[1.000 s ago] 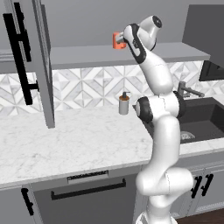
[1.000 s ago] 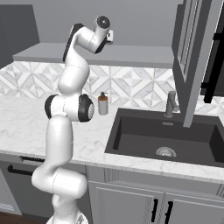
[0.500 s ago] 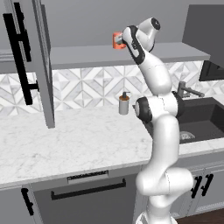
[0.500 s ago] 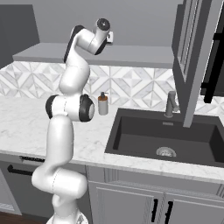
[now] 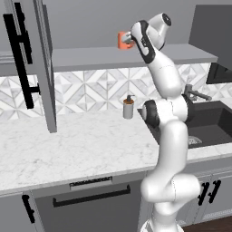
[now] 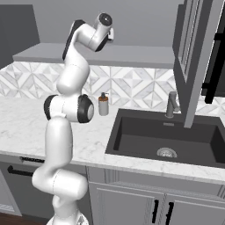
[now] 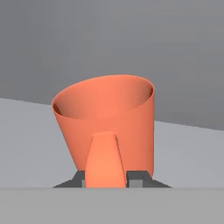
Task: Gather all objects into one cabinet and sort the glasses and bowls to opposite sides.
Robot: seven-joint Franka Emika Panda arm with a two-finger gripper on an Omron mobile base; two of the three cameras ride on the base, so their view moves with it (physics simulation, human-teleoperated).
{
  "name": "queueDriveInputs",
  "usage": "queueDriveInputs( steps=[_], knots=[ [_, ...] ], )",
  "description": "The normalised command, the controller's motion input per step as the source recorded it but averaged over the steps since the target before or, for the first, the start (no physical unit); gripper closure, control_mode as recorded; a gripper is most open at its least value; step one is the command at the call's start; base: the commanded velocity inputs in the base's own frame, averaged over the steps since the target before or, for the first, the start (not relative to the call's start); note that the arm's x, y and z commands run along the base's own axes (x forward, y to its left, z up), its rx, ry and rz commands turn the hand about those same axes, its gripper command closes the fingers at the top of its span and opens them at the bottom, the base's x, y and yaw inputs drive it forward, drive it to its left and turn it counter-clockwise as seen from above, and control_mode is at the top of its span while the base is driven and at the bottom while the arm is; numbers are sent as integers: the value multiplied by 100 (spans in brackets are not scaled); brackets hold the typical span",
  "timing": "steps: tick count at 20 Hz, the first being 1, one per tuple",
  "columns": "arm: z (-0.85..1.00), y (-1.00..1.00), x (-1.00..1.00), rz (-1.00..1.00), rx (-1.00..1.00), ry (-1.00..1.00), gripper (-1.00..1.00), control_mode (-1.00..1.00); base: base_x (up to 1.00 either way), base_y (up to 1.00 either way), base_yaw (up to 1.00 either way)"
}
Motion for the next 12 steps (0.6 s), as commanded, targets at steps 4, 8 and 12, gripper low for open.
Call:
queueDriveInputs(
  steps=[4, 8, 12],
  knots=[
    [-1, 0, -100, 8, 0, -12, 100, -100, 0, 0, 0],
    [-9, 0, -100, 6, 0, -16, 100, -100, 0, 0, 0],
    [0, 0, -100, 5, 0, -17, 100, -100, 0, 0, 0]
  ],
)
